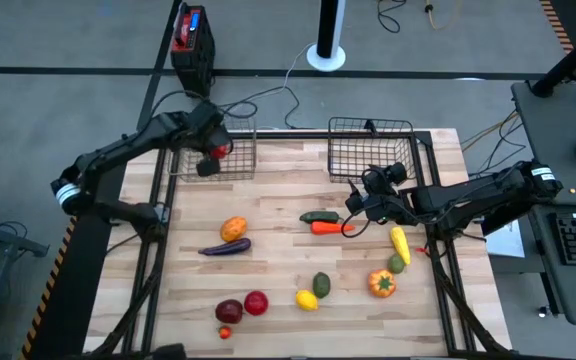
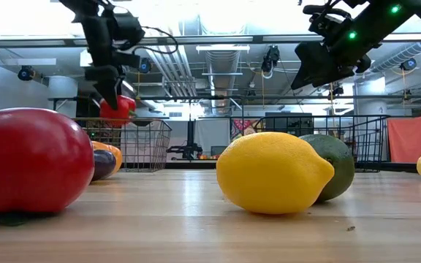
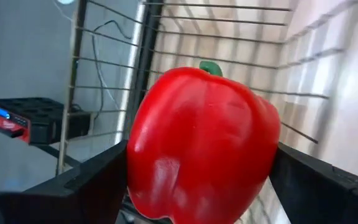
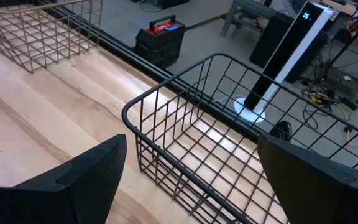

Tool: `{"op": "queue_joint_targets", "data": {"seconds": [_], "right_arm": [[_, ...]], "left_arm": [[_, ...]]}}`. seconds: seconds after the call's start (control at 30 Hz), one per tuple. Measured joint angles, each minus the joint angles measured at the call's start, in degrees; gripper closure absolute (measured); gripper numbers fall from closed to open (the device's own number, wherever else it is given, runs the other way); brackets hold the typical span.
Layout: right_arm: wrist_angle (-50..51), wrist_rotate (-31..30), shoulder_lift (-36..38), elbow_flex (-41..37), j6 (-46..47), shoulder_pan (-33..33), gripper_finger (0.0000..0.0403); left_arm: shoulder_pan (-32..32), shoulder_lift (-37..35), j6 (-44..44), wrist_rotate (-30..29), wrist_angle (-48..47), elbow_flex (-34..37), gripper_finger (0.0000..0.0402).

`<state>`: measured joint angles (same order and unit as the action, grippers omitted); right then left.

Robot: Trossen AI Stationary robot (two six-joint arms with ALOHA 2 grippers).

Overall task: Sort produce into baskets
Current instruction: Put the bell pepper into the brown wire basket

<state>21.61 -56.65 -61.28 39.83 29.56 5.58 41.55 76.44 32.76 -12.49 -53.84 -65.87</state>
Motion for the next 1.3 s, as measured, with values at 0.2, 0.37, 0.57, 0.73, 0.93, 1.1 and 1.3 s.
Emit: {"op": "queue_joint_targets", "data": {"seconds": [0.2, 0.37, 0.57, 0.73, 0.93, 1.1, 1.3], "right_arm": [[0.0, 0.1, 0.0, 0.0, 0.0, 0.0, 0.0048], [0.0, 0.1, 0.0, 0.0, 0.0, 0.0, 0.0048], [0.2, 0.1, 0.0, -0.6, 0.1, 0.0, 0.0048], [0.3, 0.2, 0.0, -0.7, 0.6, 0.0, 0.0048], [0.3, 0.2, 0.0, -0.7, 1.4, 0.0, 0.0048], [0.3, 0.2, 0.0, -0.7, 1.5, 0.0, 0.0048], [0.3, 0.2, 0.0, -0.7, 1.5, 0.0, 0.0048]], "left_arm": [[2.1, 4.9, 1.6, 0.8, 5.4, 0.0, 0.0073], [3.6, 9.2, 2.7, 3.2, 9.9, 0.0, 0.0073], [5.2, 12.7, 3.2, 5.5, 12.1, 0.0, 0.0073], [6.4, 13.4, 3.7, 6.1, 12.4, 0.0, 0.0073], [7.1, 13.5, 4.4, 6.2, 12.4, 0.0, 0.0073], [8.0, 14.9, 4.5, 6.3, 12.7, 0.0, 0.0073], [8.6, 16.8, 4.2, 7.3, 12.7, 0.0, 0.0073]]}}
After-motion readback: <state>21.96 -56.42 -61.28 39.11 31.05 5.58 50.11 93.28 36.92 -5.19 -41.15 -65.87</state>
